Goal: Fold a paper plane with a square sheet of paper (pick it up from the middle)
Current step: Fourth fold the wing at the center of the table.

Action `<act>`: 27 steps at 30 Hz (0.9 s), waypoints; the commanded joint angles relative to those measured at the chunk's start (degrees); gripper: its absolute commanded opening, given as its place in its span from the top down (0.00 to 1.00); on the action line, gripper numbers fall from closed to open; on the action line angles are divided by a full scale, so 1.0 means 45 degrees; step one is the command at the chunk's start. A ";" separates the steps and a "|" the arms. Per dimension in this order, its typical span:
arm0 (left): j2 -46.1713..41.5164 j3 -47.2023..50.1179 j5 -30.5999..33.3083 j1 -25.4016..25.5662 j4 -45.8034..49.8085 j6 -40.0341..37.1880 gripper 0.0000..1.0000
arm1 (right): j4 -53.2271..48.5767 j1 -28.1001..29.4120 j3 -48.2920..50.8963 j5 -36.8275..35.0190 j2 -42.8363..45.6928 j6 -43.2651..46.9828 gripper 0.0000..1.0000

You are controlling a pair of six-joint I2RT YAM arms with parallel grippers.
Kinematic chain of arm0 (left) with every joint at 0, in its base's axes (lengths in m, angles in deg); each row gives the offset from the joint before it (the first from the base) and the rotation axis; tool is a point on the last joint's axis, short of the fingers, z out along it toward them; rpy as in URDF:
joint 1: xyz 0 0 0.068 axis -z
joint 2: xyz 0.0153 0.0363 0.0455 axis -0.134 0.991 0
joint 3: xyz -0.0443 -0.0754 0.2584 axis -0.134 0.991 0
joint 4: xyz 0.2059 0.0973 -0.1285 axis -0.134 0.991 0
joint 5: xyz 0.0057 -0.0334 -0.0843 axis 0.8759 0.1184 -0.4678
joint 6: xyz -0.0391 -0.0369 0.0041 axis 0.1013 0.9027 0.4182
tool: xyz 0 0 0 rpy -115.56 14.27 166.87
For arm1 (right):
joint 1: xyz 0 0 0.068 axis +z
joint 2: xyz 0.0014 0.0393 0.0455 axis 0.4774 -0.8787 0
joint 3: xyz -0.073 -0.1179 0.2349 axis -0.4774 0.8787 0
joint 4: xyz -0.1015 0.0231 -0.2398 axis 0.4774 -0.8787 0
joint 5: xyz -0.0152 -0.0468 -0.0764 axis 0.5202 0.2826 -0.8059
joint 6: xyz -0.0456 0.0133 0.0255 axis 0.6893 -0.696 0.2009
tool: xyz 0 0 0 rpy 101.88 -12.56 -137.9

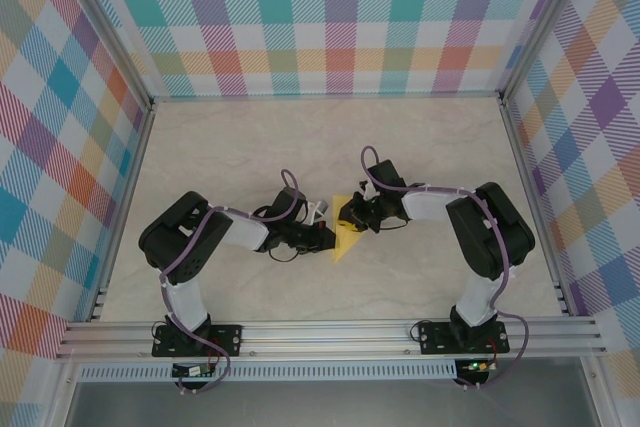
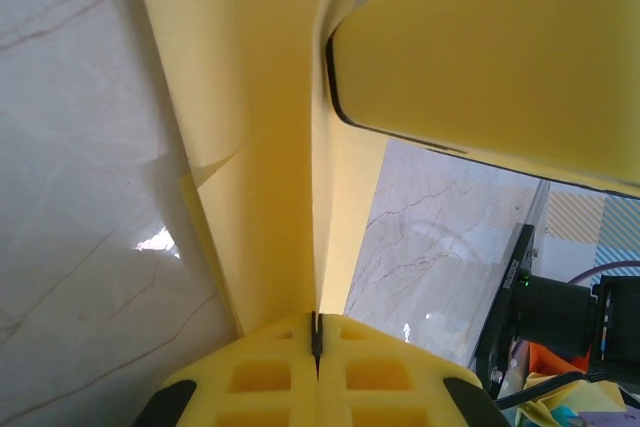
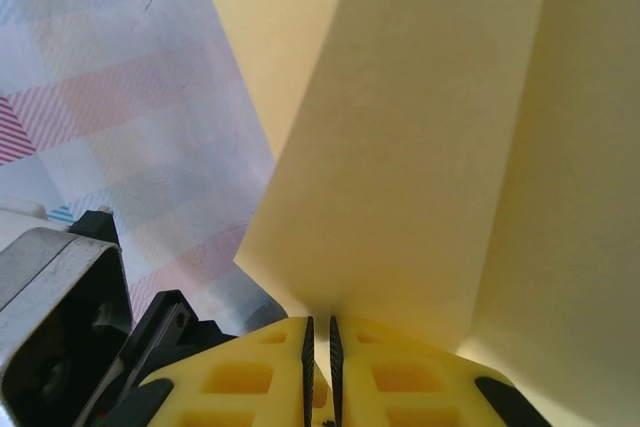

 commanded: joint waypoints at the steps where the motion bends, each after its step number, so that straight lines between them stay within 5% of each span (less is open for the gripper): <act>1: 0.0272 -0.0197 -0.0305 -0.0173 0.0118 -0.0242 1.00 | 0.0168 0.0008 -0.0024 0.0456 0.0098 0.0158 0.85; 19: 0.0395 -0.0129 -0.0933 -0.0544 -0.0244 -0.0046 1.00 | -0.0638 -0.0093 0.0077 -0.1337 0.0685 -0.0055 0.85; 27: 0.0752 -0.0456 -0.1339 -0.0603 -0.0411 0.0208 1.00 | 0.0134 -0.0065 0.0226 -0.0097 0.0800 0.0238 0.84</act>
